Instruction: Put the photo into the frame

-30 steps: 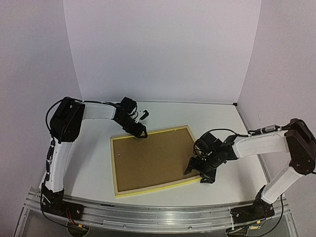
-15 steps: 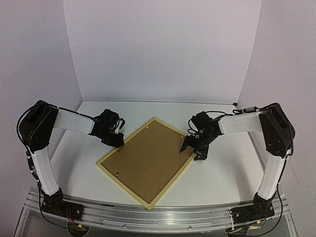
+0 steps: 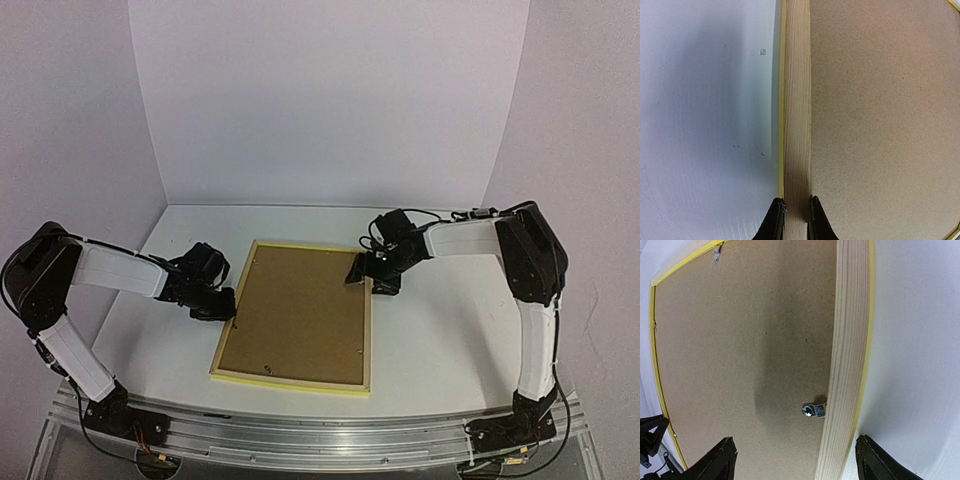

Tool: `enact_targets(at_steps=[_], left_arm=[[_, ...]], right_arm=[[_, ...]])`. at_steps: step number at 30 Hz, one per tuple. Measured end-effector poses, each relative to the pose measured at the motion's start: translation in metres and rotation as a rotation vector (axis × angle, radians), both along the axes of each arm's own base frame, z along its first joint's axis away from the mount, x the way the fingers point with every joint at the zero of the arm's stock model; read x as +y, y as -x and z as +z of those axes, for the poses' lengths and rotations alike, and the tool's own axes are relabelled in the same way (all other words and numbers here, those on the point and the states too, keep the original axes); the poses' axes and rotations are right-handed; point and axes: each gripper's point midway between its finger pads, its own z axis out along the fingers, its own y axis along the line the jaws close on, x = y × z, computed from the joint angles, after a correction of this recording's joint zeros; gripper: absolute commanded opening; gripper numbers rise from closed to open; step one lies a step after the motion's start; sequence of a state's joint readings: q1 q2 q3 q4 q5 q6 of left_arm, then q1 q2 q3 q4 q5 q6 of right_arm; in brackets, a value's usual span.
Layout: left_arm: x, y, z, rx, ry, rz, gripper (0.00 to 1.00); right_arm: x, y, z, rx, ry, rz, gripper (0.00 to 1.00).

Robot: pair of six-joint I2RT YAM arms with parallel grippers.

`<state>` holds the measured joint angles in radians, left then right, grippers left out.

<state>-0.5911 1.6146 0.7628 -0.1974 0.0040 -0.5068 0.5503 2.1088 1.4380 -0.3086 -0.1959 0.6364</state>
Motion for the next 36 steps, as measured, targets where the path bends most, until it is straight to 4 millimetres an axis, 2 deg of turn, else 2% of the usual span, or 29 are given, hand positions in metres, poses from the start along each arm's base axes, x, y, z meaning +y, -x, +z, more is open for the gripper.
enact_targets(at_steps=[4,8,11,14,17,19,22,24,26,29,33,36], left_arm=[[0.000,0.000,0.000,-0.001,0.001,0.000,0.05],[0.002,0.003,0.000,-0.004,0.003,-0.001,0.06],[0.002,0.004,0.000,-0.003,0.002,-0.002,0.06],[0.002,0.004,0.000,-0.003,0.002,-0.002,0.06],[0.002,0.004,0.000,-0.003,0.002,-0.002,0.05],[0.002,0.004,0.000,-0.003,0.002,-0.002,0.05],[0.002,0.004,0.000,-0.001,0.002,-0.002,0.05],[0.001,0.004,0.000,0.000,0.002,-0.002,0.05],[0.001,0.003,-0.001,0.000,0.002,-0.002,0.04],[0.000,0.002,-0.001,0.000,0.004,-0.003,0.04],[0.000,0.002,-0.001,0.000,0.005,-0.002,0.04],[0.000,0.002,-0.001,0.001,0.006,0.001,0.04]], right_arm=[[-0.022,-0.002,0.011,-0.059,0.121,-0.022,0.81],[-0.037,-0.006,0.056,-0.168,0.169,-0.030,0.75],[-0.033,-0.004,0.091,-0.237,0.132,0.007,0.69],[-0.008,0.010,0.107,-0.254,0.073,0.101,0.68],[0.042,0.044,0.105,-0.233,0.012,0.268,0.68],[0.083,0.078,0.099,-0.201,-0.037,0.401,0.67],[0.142,0.135,0.080,-0.118,-0.117,0.597,0.64],[0.164,0.167,0.064,-0.060,-0.139,0.688,0.60],[0.180,0.191,0.048,-0.010,-0.153,0.757,0.58],[0.193,0.213,0.030,0.054,-0.168,0.815,0.53],[0.200,0.227,0.018,0.106,-0.185,0.854,0.51],[0.204,0.230,0.015,0.119,-0.196,0.864,0.51]])
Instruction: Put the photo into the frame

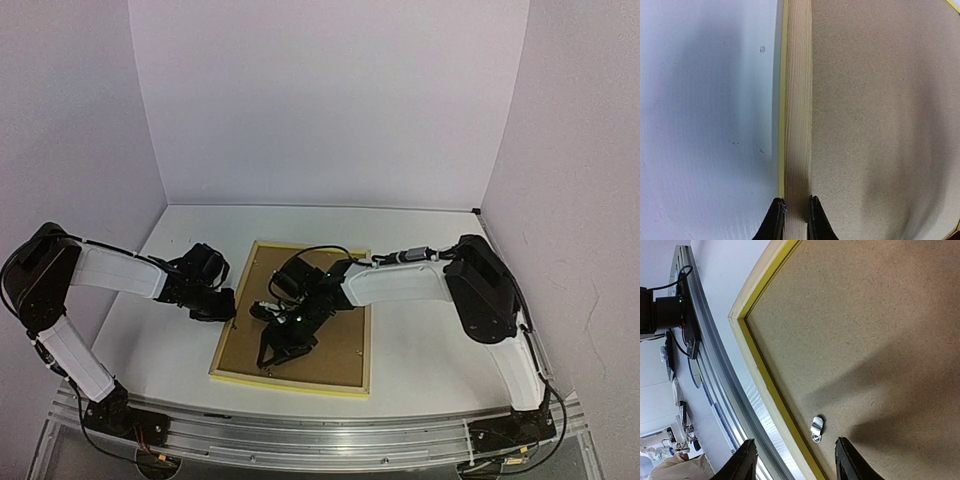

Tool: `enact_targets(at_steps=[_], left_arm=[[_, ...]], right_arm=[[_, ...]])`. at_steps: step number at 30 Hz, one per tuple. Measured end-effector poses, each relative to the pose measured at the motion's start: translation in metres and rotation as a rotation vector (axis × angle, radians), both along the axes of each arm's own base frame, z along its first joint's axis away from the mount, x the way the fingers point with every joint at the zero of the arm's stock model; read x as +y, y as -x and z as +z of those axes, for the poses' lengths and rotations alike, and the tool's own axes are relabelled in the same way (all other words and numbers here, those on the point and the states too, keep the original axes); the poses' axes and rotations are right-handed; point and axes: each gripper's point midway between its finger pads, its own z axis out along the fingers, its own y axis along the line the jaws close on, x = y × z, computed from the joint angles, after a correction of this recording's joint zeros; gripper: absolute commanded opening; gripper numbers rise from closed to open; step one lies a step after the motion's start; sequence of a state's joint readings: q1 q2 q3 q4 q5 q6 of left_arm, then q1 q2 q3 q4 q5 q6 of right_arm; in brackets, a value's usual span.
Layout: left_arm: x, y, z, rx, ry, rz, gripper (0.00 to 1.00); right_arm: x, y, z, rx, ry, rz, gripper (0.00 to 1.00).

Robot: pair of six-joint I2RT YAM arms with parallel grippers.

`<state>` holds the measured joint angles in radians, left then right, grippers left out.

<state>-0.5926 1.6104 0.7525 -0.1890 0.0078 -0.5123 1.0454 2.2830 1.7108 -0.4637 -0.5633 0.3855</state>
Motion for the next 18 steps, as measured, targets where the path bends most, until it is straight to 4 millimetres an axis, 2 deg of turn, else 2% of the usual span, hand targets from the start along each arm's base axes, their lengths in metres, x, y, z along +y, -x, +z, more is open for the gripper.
enact_targets(at_steps=[3,13,18], left_arm=[[0.000,0.000,0.000,0.001,0.001,0.003,0.04],[-0.001,-0.001,0.000,-0.002,0.006,0.005,0.03],[-0.001,-0.001,0.000,0.000,0.008,0.007,0.03]], right_arm=[[0.000,0.002,-0.007,0.016,0.007,0.006,0.50],[0.007,0.009,-0.009,0.046,-0.026,0.048,0.47],[0.013,0.013,-0.010,0.049,-0.042,0.065,0.42]])
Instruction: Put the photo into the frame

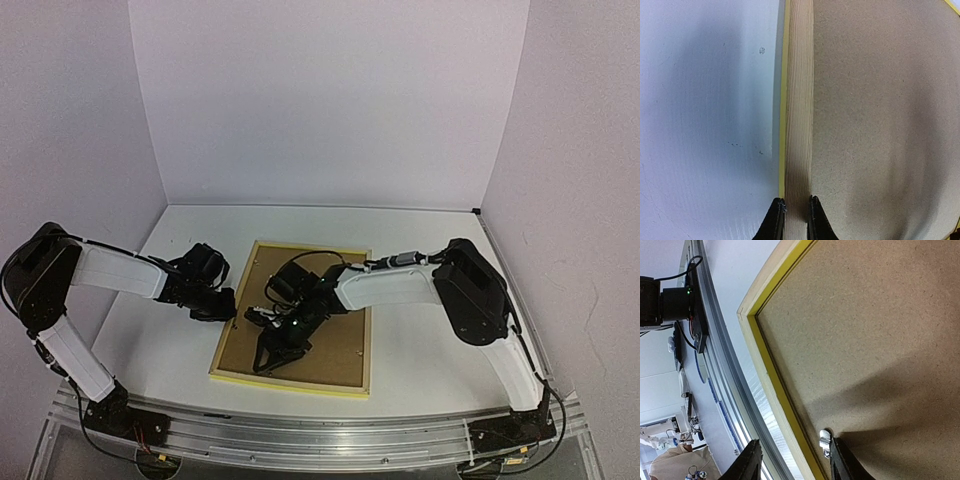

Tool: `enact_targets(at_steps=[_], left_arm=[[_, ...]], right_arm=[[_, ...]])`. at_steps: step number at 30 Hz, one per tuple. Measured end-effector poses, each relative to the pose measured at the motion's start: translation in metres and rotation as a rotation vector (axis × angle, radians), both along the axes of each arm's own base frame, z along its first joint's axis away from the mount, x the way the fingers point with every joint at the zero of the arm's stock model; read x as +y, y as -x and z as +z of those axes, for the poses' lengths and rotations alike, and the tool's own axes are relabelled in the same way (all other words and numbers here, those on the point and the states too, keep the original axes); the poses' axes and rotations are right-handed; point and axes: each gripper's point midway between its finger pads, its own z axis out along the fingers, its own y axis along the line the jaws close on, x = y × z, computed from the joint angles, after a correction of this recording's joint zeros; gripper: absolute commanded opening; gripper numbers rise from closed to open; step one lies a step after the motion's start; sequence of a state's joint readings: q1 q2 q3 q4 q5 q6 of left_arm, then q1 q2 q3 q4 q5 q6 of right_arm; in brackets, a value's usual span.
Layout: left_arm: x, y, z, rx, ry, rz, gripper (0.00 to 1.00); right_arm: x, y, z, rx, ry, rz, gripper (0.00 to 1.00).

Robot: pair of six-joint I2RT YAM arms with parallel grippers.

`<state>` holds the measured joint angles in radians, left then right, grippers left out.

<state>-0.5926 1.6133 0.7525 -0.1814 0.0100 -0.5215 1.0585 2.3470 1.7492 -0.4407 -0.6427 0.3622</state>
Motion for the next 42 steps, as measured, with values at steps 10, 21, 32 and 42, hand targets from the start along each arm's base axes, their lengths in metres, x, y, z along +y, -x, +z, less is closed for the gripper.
enact_targets(at_steps=[10,21,32,42], left_arm=[[0.000,0.000,-0.001,0.002,0.000,0.001,0.02],[-0.004,-0.001,0.000,0.007,0.009,-0.008,0.02],[-0.006,-0.002,0.000,0.007,0.008,-0.018,0.03],[-0.007,-0.003,0.001,0.004,0.012,-0.018,0.15]], right_arm=[[0.002,0.004,-0.001,0.007,-0.022,0.027,0.37],[0.000,0.013,-0.003,0.011,-0.097,0.113,0.34],[-0.001,0.014,-0.004,-0.011,-0.123,0.150,0.34],[0.008,-0.031,0.025,-0.095,-0.038,-0.031,0.54]])
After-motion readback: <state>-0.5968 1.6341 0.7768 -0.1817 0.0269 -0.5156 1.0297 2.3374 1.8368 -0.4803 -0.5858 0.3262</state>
